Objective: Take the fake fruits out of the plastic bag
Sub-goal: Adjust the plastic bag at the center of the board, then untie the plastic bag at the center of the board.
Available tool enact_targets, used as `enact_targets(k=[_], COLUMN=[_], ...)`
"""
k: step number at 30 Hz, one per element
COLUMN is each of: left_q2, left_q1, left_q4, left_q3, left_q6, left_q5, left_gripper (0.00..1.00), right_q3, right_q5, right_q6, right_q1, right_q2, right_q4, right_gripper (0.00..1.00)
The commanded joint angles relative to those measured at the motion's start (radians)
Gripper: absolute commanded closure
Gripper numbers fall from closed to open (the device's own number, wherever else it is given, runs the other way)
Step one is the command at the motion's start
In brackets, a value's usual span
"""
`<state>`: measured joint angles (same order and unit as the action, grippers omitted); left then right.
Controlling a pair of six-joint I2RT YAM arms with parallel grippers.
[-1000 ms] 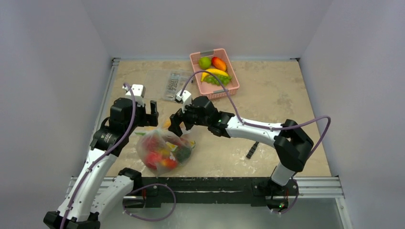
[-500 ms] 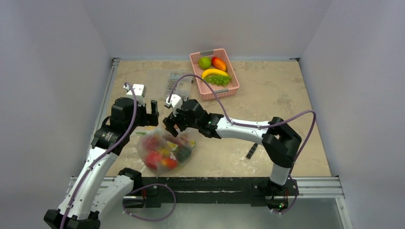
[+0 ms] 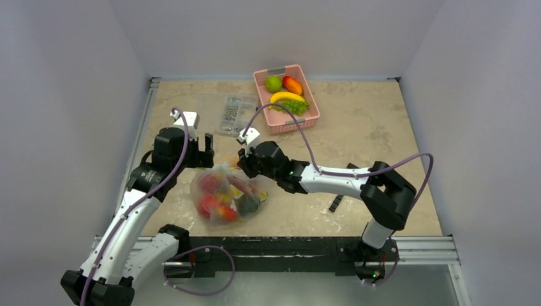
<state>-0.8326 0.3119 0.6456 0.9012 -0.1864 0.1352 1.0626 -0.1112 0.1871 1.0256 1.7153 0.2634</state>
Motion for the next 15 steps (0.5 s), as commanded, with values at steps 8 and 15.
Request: enact_targets(k=[8,15], left_q2=[-0.144,-0.220], left_q1=[0.066,0.120], left_q4=[-0.029,0.035], left_q3=[0.039,0.058], left_q6=[0.015,0.096], left_q5=[0.007,-0.408], left_gripper=[0.04,0.16], right_q3=[-0.134,-0.128], right_q5=[-0.123,-0.088], right_q6=[0.119,0.105], right_q1=[-0.001,-0.001], right_q2=[-0.200,-0.221], right_q4=[0.150,0.140], right_gripper=[0.97,0.97])
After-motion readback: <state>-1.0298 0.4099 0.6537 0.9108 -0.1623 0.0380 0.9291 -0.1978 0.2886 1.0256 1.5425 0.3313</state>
